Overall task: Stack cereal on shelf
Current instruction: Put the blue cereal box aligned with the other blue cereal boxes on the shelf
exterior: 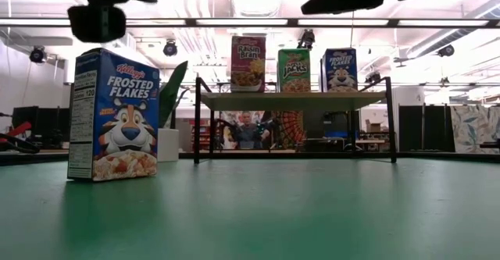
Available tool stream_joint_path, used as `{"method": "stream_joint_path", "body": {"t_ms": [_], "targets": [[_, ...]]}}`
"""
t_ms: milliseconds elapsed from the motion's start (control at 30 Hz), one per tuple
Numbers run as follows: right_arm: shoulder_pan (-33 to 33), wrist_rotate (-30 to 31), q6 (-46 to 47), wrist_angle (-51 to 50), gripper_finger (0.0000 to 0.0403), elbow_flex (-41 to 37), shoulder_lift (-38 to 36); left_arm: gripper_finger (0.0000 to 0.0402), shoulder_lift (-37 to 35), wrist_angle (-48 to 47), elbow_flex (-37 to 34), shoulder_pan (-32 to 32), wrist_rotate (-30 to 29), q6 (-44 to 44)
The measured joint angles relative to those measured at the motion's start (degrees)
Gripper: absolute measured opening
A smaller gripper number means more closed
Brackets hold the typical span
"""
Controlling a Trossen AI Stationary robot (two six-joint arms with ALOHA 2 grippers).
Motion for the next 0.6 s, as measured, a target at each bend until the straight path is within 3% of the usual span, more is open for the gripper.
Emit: {"method": "stream_joint_path", "body": {"t_ms": [300, 600], "targets": [[0.02, 0.09, -2.33, 7.25, 0.0009, -5.33, -3.39, 0.0, 6.52, -6.78, 10.67, -1.13, 0.01, 1.01], [0.02, -0.34, -6.13, 10.53, 0.0009, -9.96, -11.46, 0.0, 12.93, -24.1, 20.3, -2.02, 0.13, -12.03]]}}
